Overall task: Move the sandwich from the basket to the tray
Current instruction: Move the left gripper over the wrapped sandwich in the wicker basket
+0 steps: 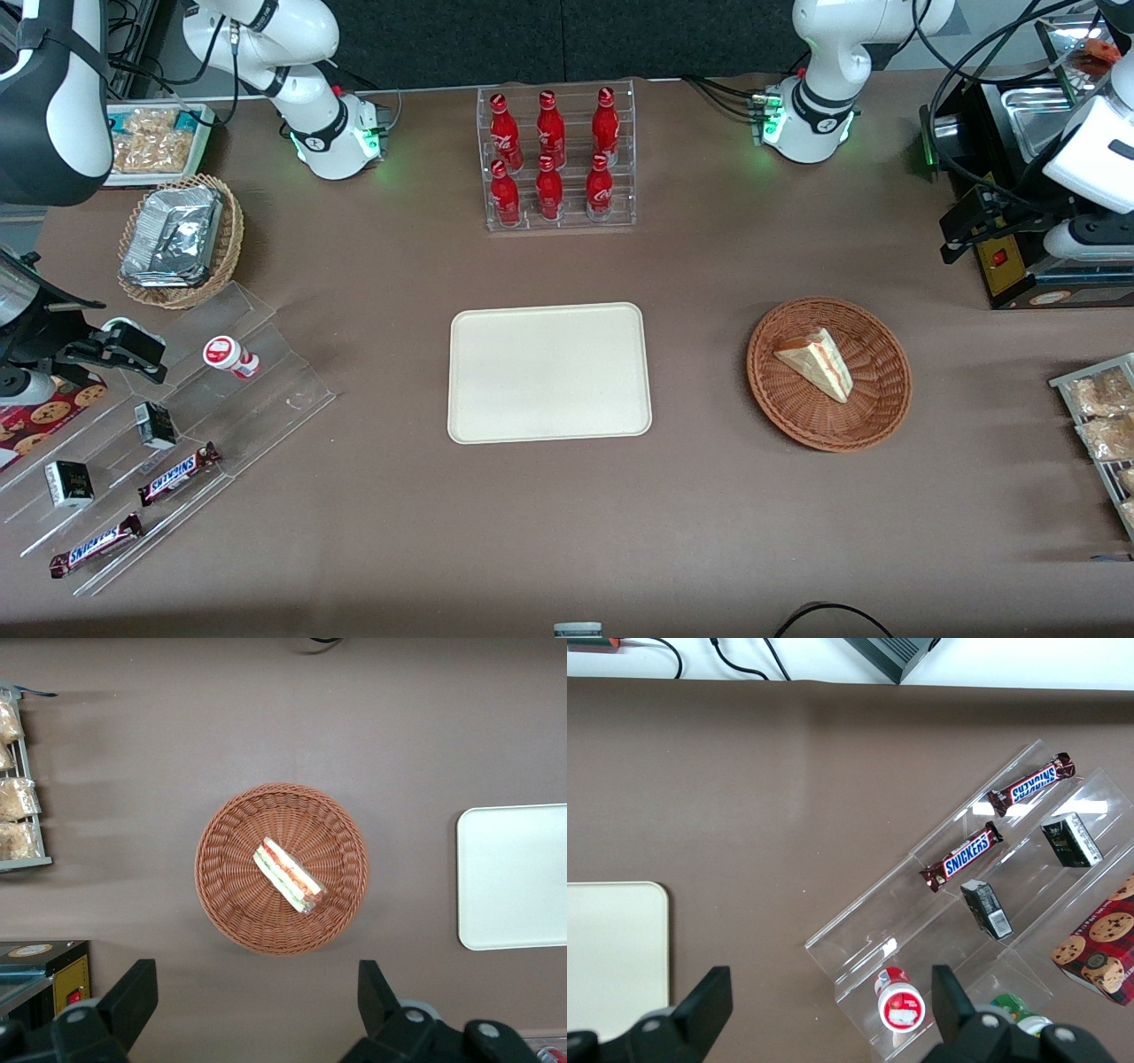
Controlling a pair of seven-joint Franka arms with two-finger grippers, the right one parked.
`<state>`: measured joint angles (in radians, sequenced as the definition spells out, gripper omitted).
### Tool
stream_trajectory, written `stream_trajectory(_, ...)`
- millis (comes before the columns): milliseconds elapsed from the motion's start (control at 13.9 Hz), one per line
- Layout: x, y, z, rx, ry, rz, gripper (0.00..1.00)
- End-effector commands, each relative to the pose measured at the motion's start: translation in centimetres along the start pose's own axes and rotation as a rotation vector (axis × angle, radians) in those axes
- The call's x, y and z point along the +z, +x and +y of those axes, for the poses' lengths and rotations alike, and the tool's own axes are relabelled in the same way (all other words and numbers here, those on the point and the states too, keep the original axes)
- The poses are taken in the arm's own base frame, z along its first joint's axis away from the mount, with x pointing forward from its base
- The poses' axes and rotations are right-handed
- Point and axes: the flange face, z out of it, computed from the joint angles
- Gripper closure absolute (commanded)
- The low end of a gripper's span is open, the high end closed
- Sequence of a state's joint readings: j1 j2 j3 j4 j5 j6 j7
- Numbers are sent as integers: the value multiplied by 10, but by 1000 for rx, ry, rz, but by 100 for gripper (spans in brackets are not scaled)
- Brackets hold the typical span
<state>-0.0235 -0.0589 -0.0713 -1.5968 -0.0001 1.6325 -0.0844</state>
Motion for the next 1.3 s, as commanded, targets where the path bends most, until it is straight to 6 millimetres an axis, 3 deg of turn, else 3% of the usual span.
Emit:
stream_trajectory(0,-2,-2,0,12,10,-15,0)
stream_trajectory(144,8,0,0,-16,12,-41,0)
stream_trajectory(216,24,-1,1,-57,16,-82,0)
stream_trajectory(505,108,8,5,-415,31,-167,0)
stream_trajectory(937,247,-1,13,-807,56,-136,0)
stream_trajectory(1225,300,1,20,-862,62,-151,0)
